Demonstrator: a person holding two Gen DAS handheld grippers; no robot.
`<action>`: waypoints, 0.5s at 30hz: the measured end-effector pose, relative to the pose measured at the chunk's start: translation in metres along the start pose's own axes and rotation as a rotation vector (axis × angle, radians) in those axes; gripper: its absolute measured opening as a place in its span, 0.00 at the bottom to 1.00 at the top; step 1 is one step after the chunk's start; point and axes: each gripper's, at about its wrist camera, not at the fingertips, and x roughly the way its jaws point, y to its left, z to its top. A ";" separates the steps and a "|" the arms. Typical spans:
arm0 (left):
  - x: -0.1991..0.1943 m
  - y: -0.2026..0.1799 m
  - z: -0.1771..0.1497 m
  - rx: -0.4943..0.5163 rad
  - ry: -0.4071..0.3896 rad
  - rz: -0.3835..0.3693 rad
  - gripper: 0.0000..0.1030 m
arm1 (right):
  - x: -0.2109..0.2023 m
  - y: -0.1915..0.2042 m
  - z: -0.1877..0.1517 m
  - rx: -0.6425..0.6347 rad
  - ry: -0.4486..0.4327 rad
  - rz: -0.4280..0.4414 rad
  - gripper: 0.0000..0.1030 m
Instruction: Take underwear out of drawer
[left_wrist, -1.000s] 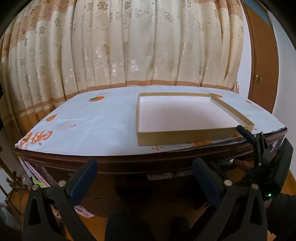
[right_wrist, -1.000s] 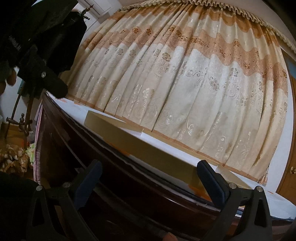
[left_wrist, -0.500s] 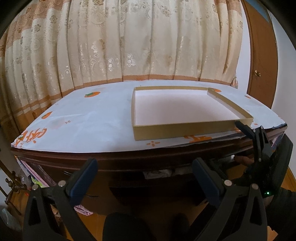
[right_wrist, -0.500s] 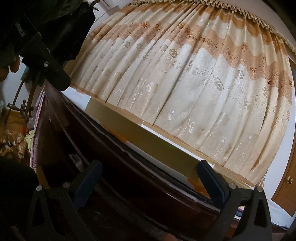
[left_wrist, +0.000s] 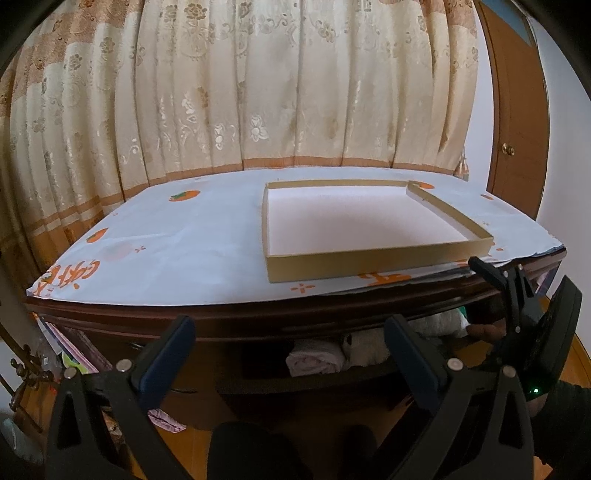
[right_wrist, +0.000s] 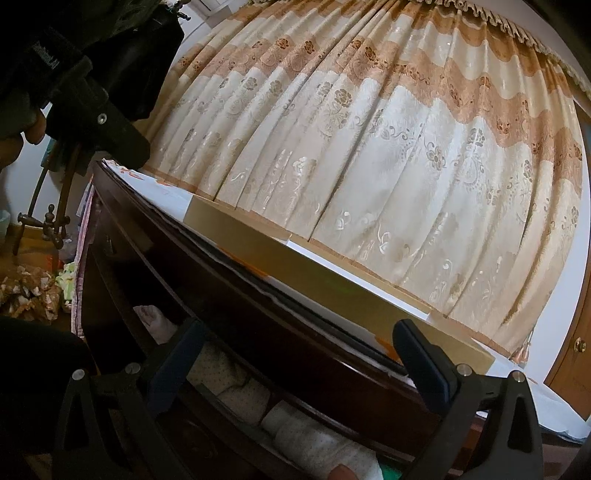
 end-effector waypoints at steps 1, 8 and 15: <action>-0.001 0.001 -0.001 -0.002 0.000 0.001 1.00 | -0.001 0.000 0.000 0.000 0.003 0.001 1.00; -0.009 0.002 -0.003 -0.008 -0.010 -0.002 1.00 | -0.009 0.002 0.000 0.010 0.025 0.001 1.00; -0.018 0.003 -0.004 -0.008 -0.023 -0.007 1.00 | -0.020 0.002 0.001 0.033 0.040 -0.006 1.00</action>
